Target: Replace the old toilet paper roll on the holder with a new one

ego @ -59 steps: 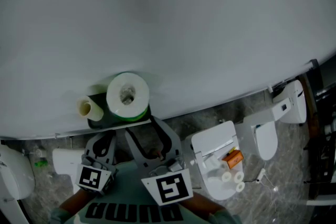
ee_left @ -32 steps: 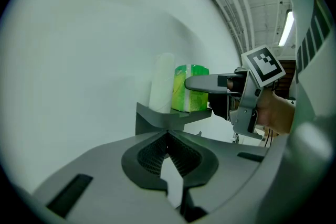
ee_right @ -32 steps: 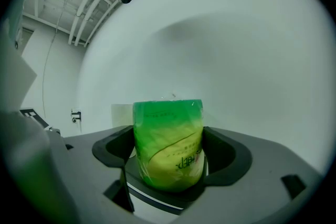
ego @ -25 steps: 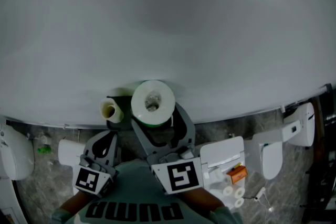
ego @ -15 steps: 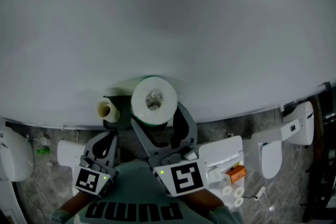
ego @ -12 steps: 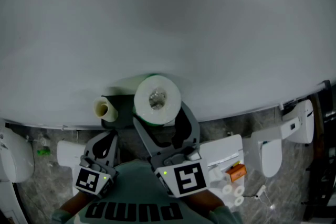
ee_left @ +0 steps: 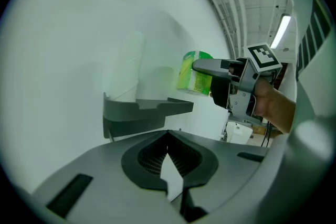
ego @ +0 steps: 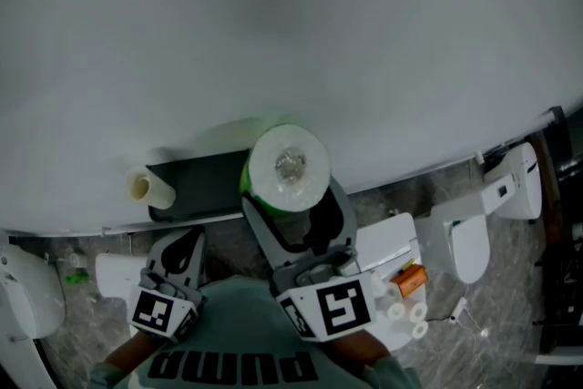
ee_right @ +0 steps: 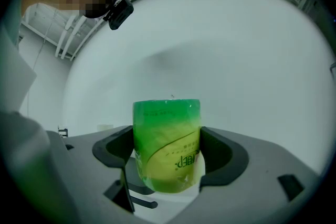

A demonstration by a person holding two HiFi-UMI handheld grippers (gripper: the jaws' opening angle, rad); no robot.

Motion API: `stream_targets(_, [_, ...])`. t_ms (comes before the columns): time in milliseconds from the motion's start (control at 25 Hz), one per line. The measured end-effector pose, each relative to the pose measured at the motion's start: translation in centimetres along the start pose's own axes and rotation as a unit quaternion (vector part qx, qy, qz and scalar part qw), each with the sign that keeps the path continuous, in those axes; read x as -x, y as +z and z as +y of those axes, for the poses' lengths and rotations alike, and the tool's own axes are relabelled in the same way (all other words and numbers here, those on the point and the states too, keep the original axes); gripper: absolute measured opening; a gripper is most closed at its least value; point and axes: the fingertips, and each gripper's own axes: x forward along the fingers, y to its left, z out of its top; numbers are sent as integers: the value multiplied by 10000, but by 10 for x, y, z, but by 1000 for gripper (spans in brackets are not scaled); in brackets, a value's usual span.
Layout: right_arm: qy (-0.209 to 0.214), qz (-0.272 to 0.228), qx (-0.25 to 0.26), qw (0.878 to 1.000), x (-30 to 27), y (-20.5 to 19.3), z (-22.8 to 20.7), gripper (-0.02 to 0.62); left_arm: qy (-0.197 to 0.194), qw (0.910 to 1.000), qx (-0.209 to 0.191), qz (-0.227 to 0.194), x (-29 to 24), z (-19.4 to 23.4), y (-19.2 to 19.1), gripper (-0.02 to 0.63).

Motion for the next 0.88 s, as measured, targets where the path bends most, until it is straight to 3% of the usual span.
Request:
stream_targets(440, [-639, 42, -541, 9965, 25, -18, -57, 388, -409, 9988, -197, 185, -34, -30, -11, 3])
stream_targets(680, [-661, 88, -1085, 9919, 22, -41, -69, 388, -386, 9978, -270, 474, -40, -27, -22, 3])
stream_targets(880, [-571, 148, -1828, 9814, 18, -66, -74, 388, -313, 9984, -229, 414, -42, -25, -22, 3])
